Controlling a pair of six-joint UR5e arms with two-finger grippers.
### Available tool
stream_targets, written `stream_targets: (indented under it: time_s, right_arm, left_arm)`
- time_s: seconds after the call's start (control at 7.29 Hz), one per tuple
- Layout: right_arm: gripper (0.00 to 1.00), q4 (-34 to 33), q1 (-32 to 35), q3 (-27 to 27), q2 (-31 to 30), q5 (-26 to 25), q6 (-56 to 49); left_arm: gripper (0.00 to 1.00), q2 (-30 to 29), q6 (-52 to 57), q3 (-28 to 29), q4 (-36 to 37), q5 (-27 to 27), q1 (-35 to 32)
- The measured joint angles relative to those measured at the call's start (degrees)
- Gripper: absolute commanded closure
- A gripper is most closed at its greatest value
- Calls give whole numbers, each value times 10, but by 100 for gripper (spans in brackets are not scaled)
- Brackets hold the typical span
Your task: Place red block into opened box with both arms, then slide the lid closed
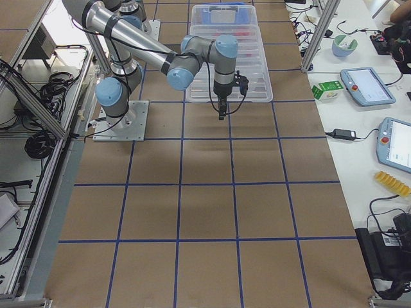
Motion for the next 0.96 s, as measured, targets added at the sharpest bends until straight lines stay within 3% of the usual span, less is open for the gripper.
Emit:
stream_targets:
  time_s: [0.96]
  right_arm:
    - [0, -18, 139, -5, 12, 23, 134]
  left_arm:
    - [0, 2, 0, 0, 0, 5, 0]
